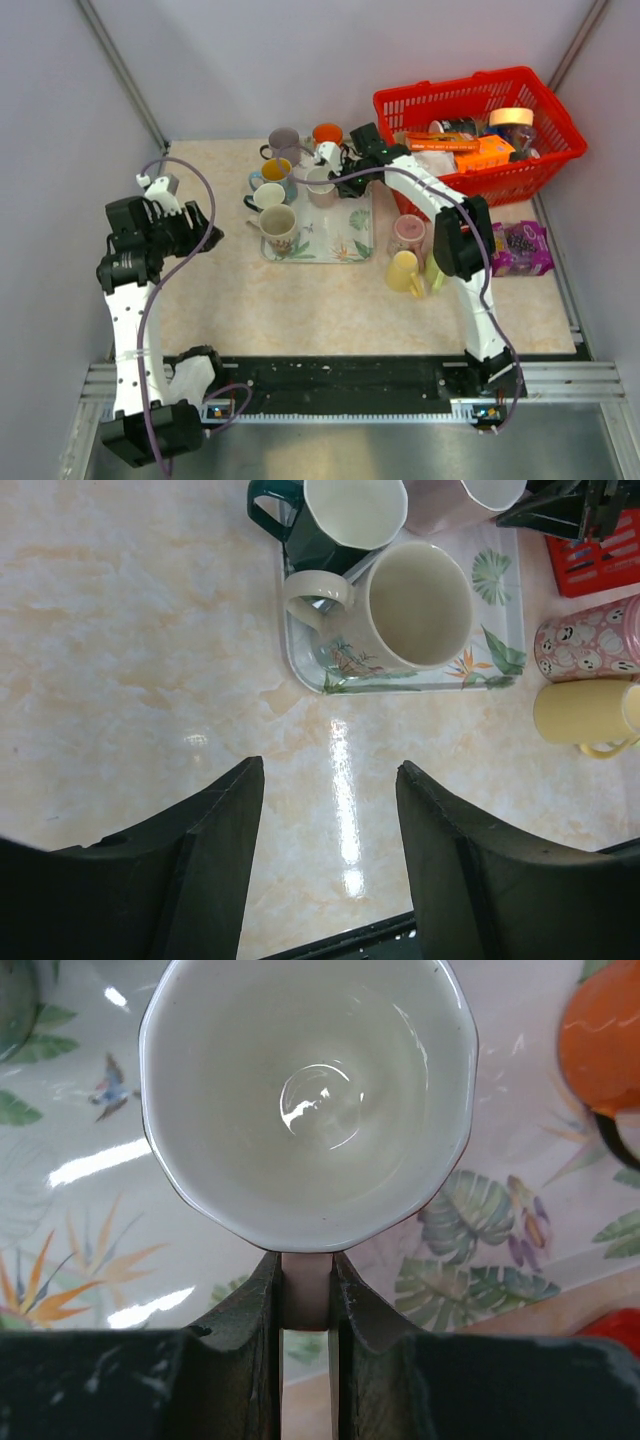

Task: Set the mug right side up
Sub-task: Pick up the cup from the tray.

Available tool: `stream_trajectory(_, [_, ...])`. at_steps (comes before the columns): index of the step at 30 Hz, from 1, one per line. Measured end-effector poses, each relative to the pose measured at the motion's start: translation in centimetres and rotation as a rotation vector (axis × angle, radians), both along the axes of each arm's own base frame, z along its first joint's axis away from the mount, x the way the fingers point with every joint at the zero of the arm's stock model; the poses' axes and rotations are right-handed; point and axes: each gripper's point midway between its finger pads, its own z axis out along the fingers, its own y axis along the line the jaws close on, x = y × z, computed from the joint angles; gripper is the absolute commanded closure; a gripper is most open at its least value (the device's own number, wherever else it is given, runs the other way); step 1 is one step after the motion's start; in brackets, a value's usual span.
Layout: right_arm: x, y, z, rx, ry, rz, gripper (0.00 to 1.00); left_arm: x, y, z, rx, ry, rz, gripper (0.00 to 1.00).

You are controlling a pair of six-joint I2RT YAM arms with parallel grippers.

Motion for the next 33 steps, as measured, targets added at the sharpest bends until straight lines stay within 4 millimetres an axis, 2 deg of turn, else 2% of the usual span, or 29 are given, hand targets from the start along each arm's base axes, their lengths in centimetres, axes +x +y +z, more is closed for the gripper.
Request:
stream_trajectory(9, [6.2,2.9,-0.3,0.077,-0.081,-0.083,1.0,0.4,1.4,0.0,-0.019,0.001,0.032,0.41])
stream_trajectory(12, [7.5,3.4,-0.5,0.097,-0.101,-0.104,1.0,0.4,1.9,0.1,-0.027,-0.003,0.047,0.41])
stream_trajectory(13, [7.8,3.5,-0.5,0.103,-0.108,-0.109,0.96,0.4,2.0,0.2,-0.03,-0.004,0.05,0.41])
stream_trajectory(20, [8.6,3.8,-0.6,0.128,-0.118,-0.143,0.81,0.4,2.5,0.3,-0.04,-0.007,0.066,0.42])
stream_trajectory(23, [8.8,4.0,-0.6,0.139,-0.121,-0.153,0.61,0.4,2.5,0.3,-0.045,-0.006,0.063,0.42])
stream_trajectory(25, [9.1,4.1,-0.3,0.151,-0.129,-0.165,0.55,0.5,2.4,0.3,-0.051,-0.006,0.06,0.42])
stream_trajectory(28, [9.6,4.2,0.3,0.164,-0.152,-0.176,0.5,0.5,2.3,0.4,-0.059,-0.007,0.057,0.42])
stream_trajectory(33, [10.3,4.2,0.9,0.174,-0.181,-0.192,0.49,0.6,2.1,0.7,-0.074,-0.016,0.053,0.42])
